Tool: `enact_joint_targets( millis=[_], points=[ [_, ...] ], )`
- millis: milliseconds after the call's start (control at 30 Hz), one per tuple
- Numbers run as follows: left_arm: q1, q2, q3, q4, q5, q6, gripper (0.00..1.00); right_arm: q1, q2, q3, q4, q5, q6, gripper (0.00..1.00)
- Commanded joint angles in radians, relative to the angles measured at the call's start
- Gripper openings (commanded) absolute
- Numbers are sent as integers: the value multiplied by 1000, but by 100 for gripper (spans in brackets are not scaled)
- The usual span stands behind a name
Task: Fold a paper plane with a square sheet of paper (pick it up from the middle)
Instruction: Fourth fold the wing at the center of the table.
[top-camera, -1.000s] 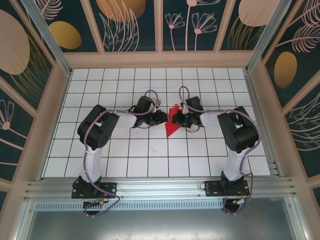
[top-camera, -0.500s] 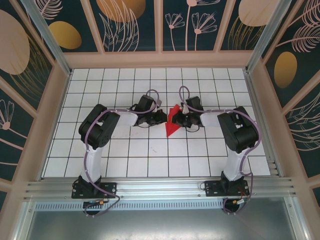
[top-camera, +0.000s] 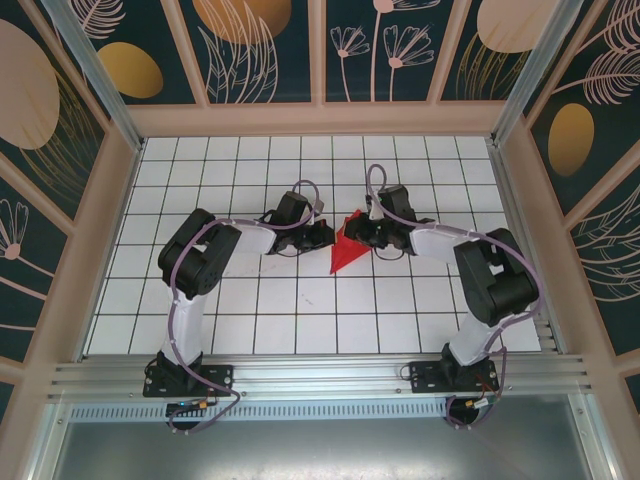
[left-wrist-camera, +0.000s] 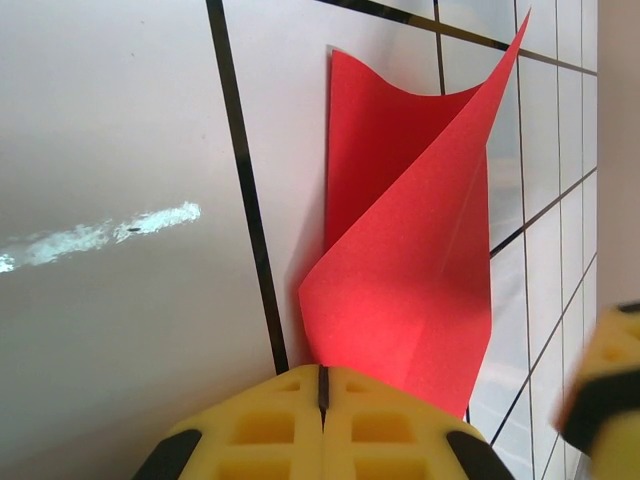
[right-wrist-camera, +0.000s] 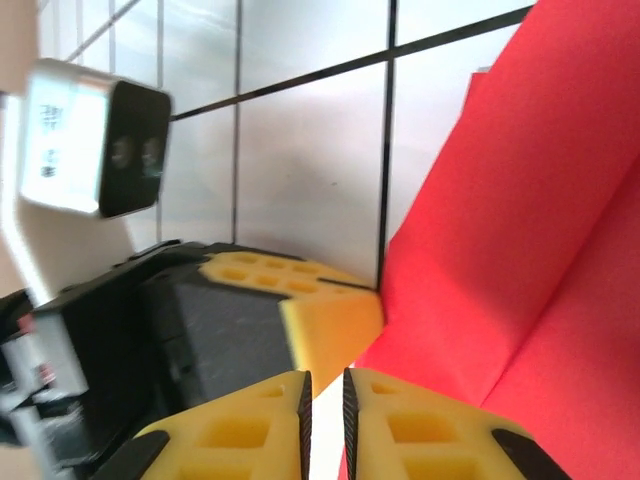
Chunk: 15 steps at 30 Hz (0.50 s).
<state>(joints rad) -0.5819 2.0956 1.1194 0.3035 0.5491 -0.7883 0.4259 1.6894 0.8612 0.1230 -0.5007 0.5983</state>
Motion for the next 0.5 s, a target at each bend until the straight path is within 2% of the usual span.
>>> enact_joint_targets(
  millis=[0, 200, 467],
  points=[
    [-7, -1, -19, 31, 11, -9, 0, 14, -40, -68, 58, -54, 67, 17],
    [-6, -2, -20, 31, 2, -6, 0, 100, -1, -115, 150, -38, 152, 13],
    [-6, 7, -15, 13, -10, 3, 0, 135, 54, -145, 231, -50, 200, 11]
  ],
)
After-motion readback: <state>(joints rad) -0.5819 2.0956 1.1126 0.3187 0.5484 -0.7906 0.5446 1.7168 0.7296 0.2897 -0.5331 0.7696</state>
